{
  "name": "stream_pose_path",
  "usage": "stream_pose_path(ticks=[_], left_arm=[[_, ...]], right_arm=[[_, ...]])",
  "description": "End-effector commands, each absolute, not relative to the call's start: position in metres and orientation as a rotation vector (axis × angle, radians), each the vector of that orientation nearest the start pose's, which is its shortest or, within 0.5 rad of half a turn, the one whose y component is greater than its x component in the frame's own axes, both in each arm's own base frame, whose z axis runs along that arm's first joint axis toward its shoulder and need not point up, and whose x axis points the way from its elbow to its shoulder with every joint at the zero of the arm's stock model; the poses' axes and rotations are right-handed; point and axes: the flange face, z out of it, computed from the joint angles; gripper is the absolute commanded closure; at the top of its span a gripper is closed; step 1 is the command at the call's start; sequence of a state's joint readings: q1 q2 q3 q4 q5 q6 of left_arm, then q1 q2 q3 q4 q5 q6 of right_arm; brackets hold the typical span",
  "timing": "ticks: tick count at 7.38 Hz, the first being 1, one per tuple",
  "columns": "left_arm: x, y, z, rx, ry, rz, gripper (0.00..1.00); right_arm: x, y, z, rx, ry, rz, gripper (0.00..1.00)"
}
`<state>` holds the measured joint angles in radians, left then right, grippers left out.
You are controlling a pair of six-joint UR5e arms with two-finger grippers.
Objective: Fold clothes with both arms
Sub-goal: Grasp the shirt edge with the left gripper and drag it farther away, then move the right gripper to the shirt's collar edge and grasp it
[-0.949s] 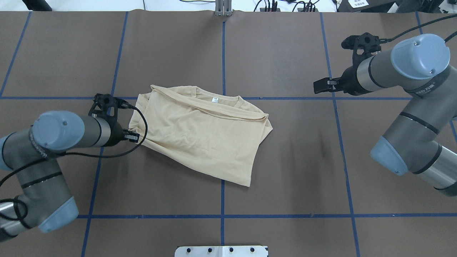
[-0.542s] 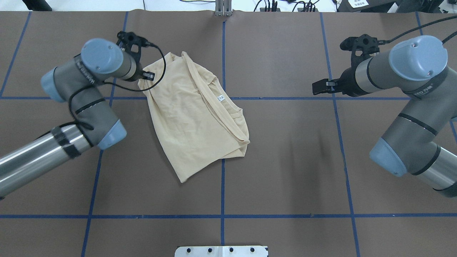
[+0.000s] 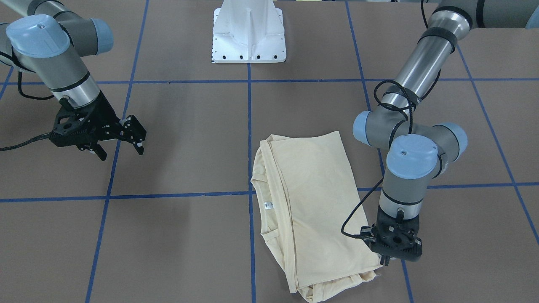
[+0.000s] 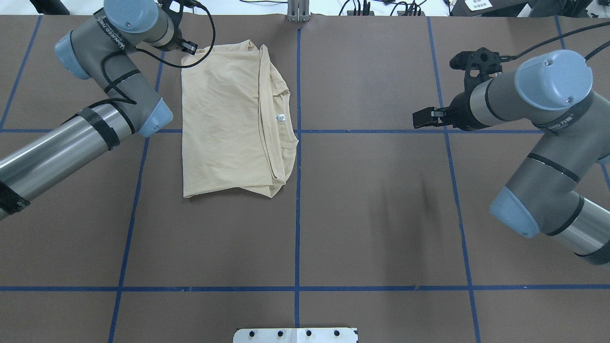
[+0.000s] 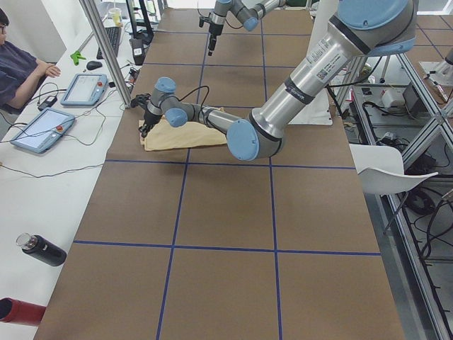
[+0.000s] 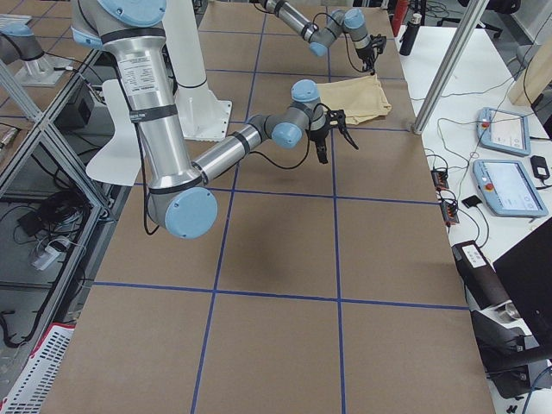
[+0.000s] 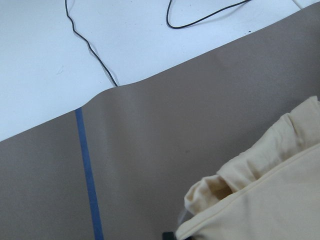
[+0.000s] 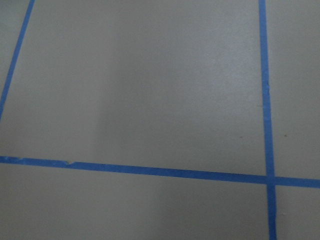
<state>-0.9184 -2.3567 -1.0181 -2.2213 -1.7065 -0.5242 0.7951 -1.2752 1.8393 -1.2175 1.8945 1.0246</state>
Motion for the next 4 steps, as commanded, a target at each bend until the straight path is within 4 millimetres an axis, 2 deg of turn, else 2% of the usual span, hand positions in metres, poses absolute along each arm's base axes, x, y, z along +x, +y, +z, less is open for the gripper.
stream_pose_path(ticks=[1,2,3,4], left_arm=[[0.387,-0.695,0.378,0.693,0.699,0.234,0.0],[0.378,-0.68,0.382,0.698,0.713,0.227,0.0],[0.372,-0.671,0.384,0.706,0.72,0.228,0.0],[0.372,-0.668,0.383,0.709,0.723,0.228,0.0]], right_arm=[[-0.436,-0.503,0.278,0.326,-0.93,0.212,0.0],[-0.502,-0.519,0.238,0.3,-0.939,0.324,0.02],[-0.555,-0.525,0.21,0.309,-0.926,0.422,0.05],[-0.587,-0.525,0.188,0.317,-0.916,0.459,0.13]])
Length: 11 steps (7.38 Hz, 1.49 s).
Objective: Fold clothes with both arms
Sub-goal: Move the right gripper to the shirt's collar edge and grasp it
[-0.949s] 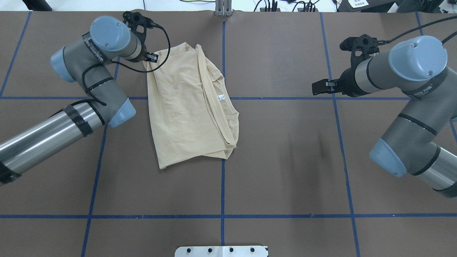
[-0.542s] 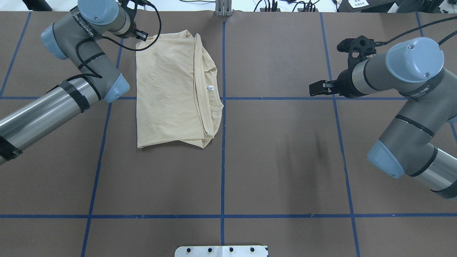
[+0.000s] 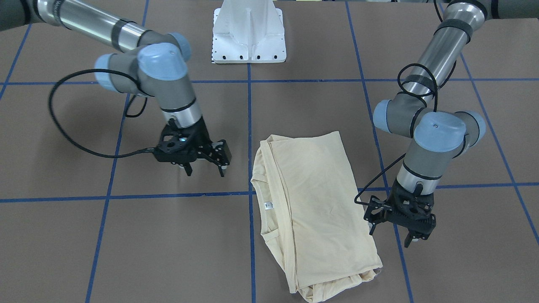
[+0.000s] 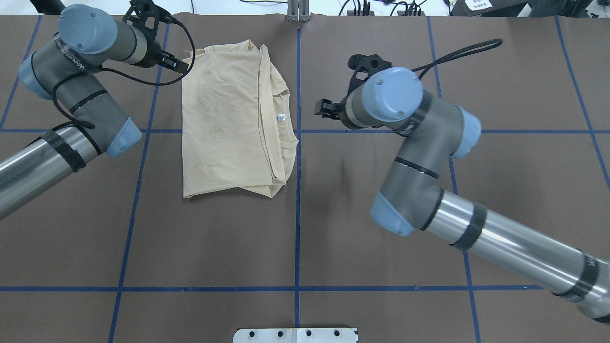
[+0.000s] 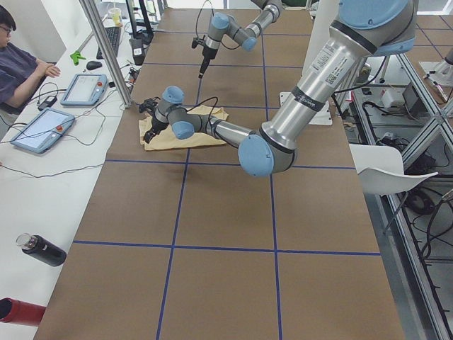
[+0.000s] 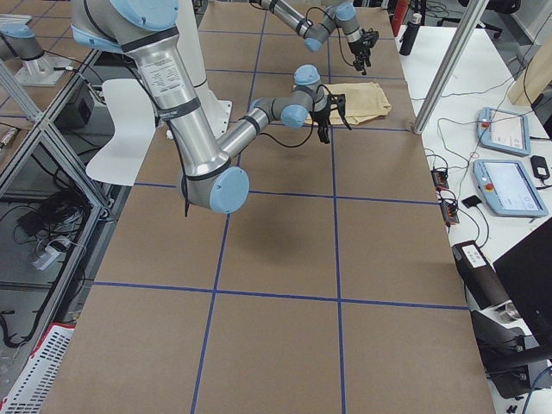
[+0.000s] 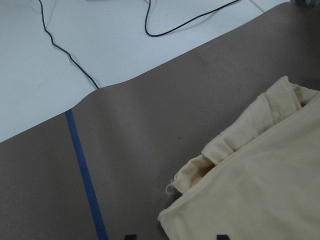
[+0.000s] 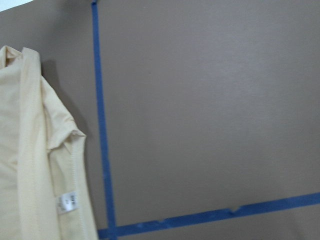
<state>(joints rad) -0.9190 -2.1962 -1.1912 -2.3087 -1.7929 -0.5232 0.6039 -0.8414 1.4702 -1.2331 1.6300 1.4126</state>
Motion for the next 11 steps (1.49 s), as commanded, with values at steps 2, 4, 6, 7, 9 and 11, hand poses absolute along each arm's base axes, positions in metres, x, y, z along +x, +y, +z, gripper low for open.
stream_pose_path(ticks=[2,4,6,7,9,11], left_arm=[[0.373,-0.667,0.384,0.706,0.724,0.231,0.0],[0.375,-0.666,0.384,0.706,0.726,0.233,0.0],[0.374,-0.665,0.381,0.712,0.73,0.234,0.0],[0.374,-0.665,0.381,0.712,0.73,0.234,0.0],[0.375,-0.665,0.381,0.711,0.73,0.235,0.0],[0.375,-0.665,0.381,0.711,0.73,0.235,0.0]], right_arm=[[-0.619,-0.506,0.191,0.338,-0.891,0.454,0.42],[-0.644,-0.509,0.187,0.334,-0.858,0.429,0.53],[-0.656,-0.502,0.196,0.349,-0.829,0.402,0.52],[-0.657,-0.503,0.198,0.351,-0.821,0.395,0.52],[-0.66,-0.5,0.203,0.345,-0.77,0.385,0.54],[-0.663,-0.497,0.201,0.342,-0.768,0.38,0.72]])
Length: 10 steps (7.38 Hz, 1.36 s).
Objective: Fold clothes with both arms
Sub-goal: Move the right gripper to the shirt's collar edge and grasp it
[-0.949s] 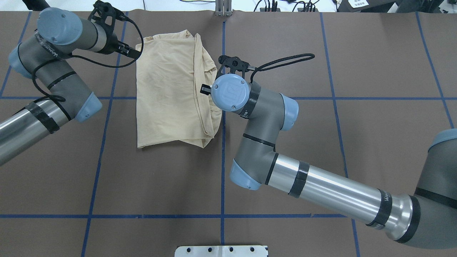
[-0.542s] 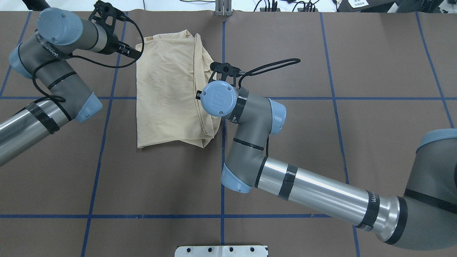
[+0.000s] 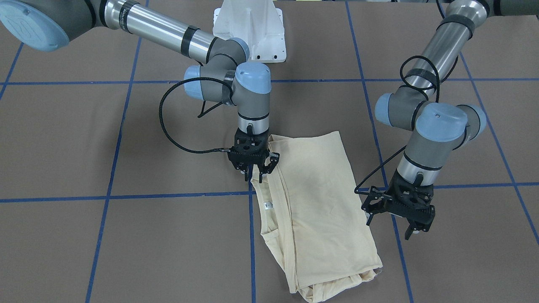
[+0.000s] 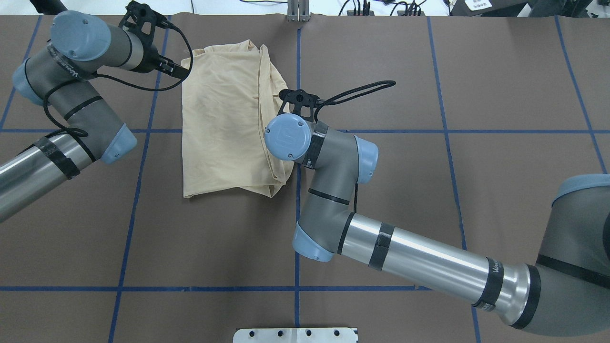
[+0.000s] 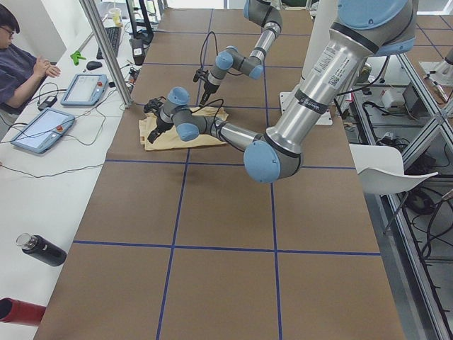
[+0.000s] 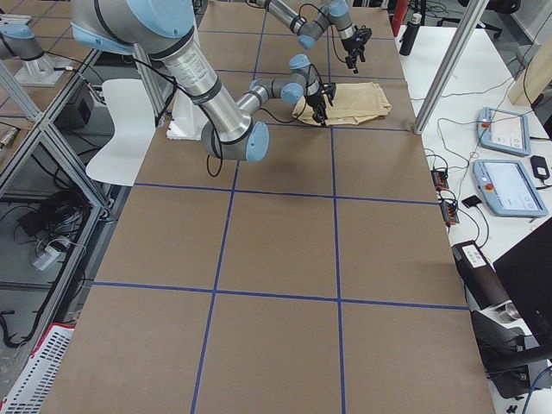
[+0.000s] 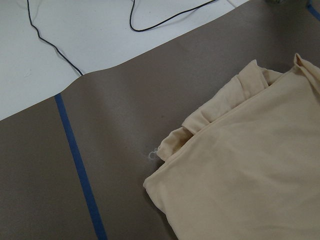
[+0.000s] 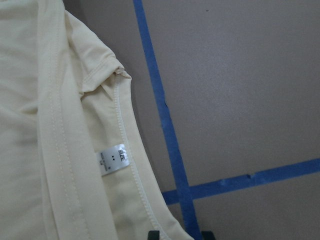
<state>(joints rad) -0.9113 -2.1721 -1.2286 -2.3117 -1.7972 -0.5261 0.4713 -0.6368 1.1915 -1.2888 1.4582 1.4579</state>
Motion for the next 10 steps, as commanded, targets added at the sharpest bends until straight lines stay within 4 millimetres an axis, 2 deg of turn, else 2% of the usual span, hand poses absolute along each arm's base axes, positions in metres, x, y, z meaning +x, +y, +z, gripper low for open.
stream_pose_path(ticks=[1,4,6,8,9,10], left_arm=[[0.375,-0.665,0.382,0.711,0.728,0.234,0.0],[0.376,-0.664,0.382,0.71,0.729,0.236,0.0],[0.376,-0.664,0.382,0.71,0.729,0.236,0.0],[0.377,-0.663,0.382,0.709,0.73,0.238,0.0],[0.377,-0.663,0.382,0.709,0.73,0.238,0.0],[0.378,-0.662,0.381,0.704,0.736,0.227,0.0]], right_arm=[[-0.666,-0.493,0.201,0.34,-0.769,0.375,0.74],[-0.668,-0.489,0.201,0.345,-0.766,0.373,0.74],[-0.668,-0.49,0.203,0.347,-0.762,0.374,1.0],[-0.664,-0.486,0.202,0.341,-0.752,0.371,1.0],[-0.645,-0.478,0.208,0.341,-0.762,0.371,1.0],[-0.612,-0.457,0.228,0.343,-0.78,0.366,1.0]])
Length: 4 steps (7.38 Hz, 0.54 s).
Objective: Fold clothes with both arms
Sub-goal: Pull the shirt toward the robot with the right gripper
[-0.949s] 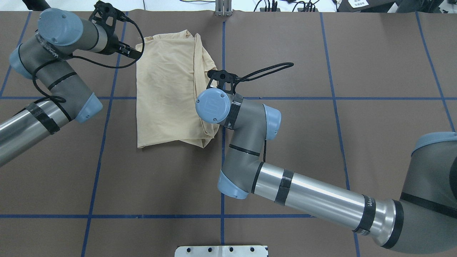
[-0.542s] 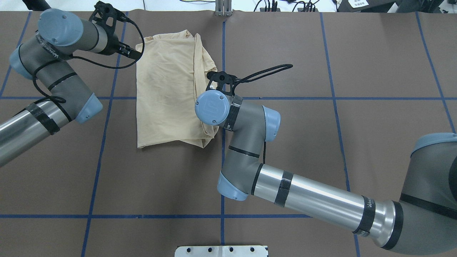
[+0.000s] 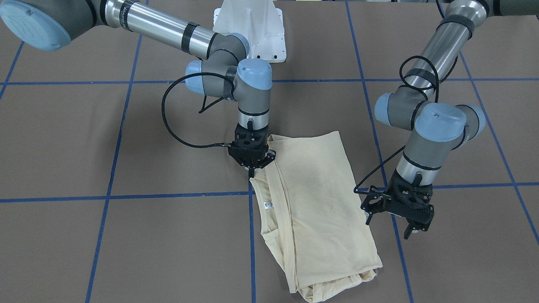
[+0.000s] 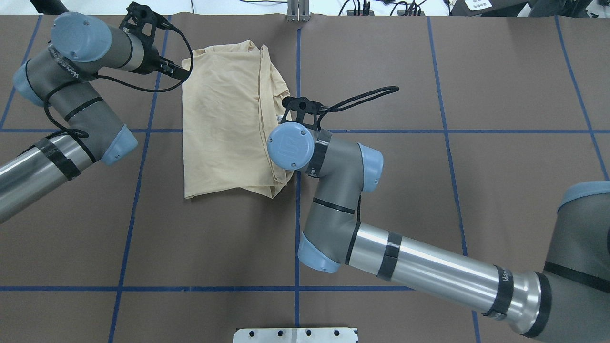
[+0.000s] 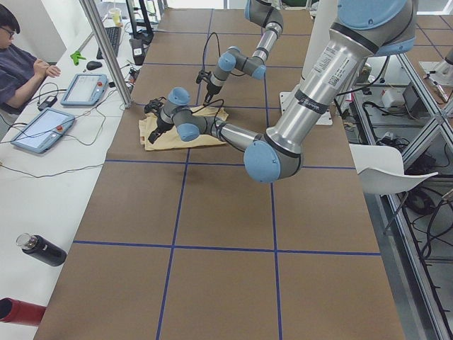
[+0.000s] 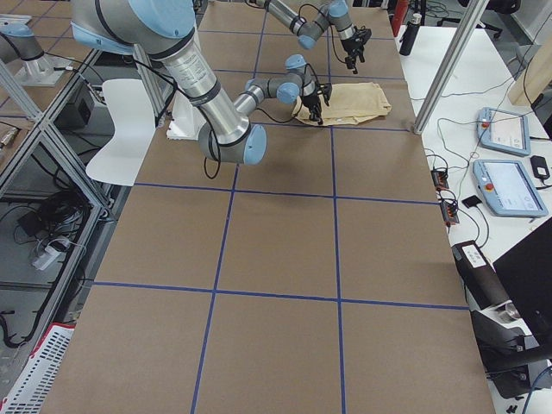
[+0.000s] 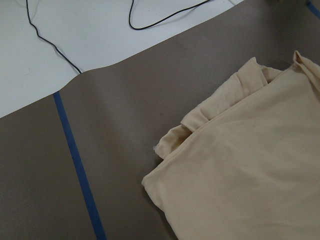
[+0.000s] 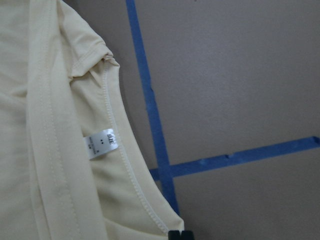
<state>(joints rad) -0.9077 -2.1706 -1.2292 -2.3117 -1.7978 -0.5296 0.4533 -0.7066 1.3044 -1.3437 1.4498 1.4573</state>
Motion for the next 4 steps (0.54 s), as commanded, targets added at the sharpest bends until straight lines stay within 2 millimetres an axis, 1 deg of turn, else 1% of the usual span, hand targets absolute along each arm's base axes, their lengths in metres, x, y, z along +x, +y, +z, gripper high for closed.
stream_pose_path(ticks=[1,2,3,4], left_arm=[[0.379,-0.662,0.381,0.696,0.746,0.206,0.0],[0.38,-0.66,0.379,0.697,0.749,0.209,0.0],[0.38,-0.66,0.377,0.7,0.751,0.209,0.0],[0.381,-0.659,0.377,0.699,0.751,0.211,0.0]], right_arm=[[-0.587,-0.413,0.25,0.339,-0.797,0.333,1.0],[-0.563,-0.374,0.262,0.354,-0.818,0.306,1.0],[-0.552,-0.343,0.263,0.363,-0.821,0.287,1.0],[-0.556,-0.331,0.264,0.368,-0.812,0.277,1.0]])
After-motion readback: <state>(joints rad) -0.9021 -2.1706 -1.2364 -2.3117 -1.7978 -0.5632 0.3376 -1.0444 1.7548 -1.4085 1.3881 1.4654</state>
